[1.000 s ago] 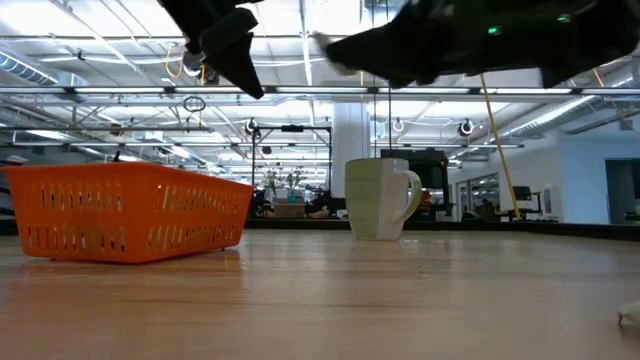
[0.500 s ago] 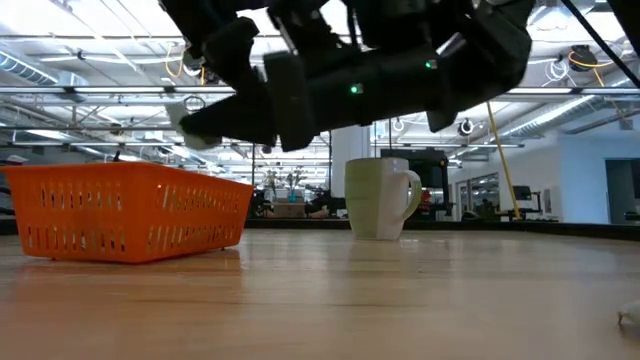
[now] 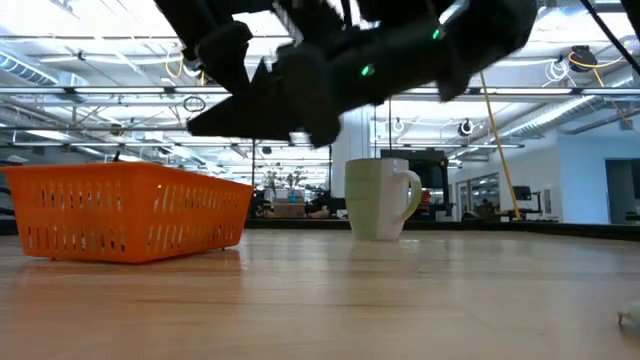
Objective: Pick and place Stevia / Truvia into bins
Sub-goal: Put the light green stevia packet into the orange basket
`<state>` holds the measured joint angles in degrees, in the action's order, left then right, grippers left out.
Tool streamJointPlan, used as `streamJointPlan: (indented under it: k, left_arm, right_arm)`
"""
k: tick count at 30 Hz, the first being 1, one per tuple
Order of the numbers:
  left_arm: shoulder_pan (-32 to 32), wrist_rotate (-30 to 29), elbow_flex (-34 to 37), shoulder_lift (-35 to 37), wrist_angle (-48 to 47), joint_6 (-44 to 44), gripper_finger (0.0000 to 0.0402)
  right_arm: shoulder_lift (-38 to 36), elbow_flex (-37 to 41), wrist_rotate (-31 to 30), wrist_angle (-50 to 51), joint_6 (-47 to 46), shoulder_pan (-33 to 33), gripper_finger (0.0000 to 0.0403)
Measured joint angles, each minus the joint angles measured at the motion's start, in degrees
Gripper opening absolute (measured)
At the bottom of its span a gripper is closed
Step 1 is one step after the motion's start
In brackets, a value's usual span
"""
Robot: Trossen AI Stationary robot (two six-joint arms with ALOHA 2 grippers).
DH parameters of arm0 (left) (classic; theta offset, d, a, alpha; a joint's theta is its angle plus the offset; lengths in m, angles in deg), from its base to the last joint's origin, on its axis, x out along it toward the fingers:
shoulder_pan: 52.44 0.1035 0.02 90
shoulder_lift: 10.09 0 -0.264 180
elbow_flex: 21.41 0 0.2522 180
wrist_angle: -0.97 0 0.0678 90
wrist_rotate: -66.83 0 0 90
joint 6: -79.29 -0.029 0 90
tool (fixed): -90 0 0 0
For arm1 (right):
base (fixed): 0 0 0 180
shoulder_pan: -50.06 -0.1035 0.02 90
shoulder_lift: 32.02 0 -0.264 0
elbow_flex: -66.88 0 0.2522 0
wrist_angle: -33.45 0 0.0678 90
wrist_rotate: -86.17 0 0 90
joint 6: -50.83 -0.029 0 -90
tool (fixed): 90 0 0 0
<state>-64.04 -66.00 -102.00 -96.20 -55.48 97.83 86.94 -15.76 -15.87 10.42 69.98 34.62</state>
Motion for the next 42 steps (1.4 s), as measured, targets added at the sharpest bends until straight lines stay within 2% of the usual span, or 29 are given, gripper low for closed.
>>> streamJointPlan:
  k: [5, 8, 11, 14, 16, 20, 27, 36, 39, 42]
  left_arm:
    - [-0.1, 1.4, 0.0, 0.0, 0.0, 0.0, 0.0129]
    - [-0.1, 1.5, 0.0, 0.0, -0.4, 0.0, 0.0129]
    - [-0.1, 1.4, 0.0, 0.0, -0.6, 0.2, 0.0129]
    - [-0.1, 1.4, 0.0, 0.0, -0.6, 0.2, 0.0129]
    - [-0.1, 1.4, 0.0, 0.0, -0.6, 0.2, 0.0129]
    - [0.0, 1.4, 0.0, 0.0, -0.5, 0.4, 0.0129]
    - [0.0, 1.4, 0.0, 0.0, -0.3, 1.5, 0.0129]
    - [0.0, 1.3, 0.0, 0.0, 0.8, 2.1, 0.0129]
    - [0.0, 1.3, 0.0, 0.0, 0.8, 2.1, 0.0129]
    - [0.0, 1.3, 0.0, 0.0, 0.8, 2.2, 0.0129]
  right_arm:
    - [-6.3, 0.0, -1.4, 15.9, -1.9, -2.2, 0.0108]
    - [-11.3, 0.0, -1.4, 27.1, -6.8, -3.9, 0.0102]
    - [-16.1, 0.0, 0.0, 38.8, -15.6, -6.1, 0.0095]
    - [-19.8, 0.0, 5.4, 49.5, -26.0, -8.6, 0.009]
    - [-20.9, 0.0, 7.9, 55.7, -32.9, -10.8, 0.0089]
    - [-20.9, 0.2, 9.1, 63.9, -45.3, -16.2, 0.009]
    - [-20.6, 0.1, 11.5, 69.5, -72.6, -21.8, 0.0091]
    - [-20.6, 4.0, 15.5, 65.9, -89.8, -22.6, 0.0091]
    - [-20.6, 7.2, 18.4, 62.0, -95.4, -22.1, 0.0091]
    - [-20.6, 10.2, 21.1, 55.7, -96.5, -21.7, 0.0091]
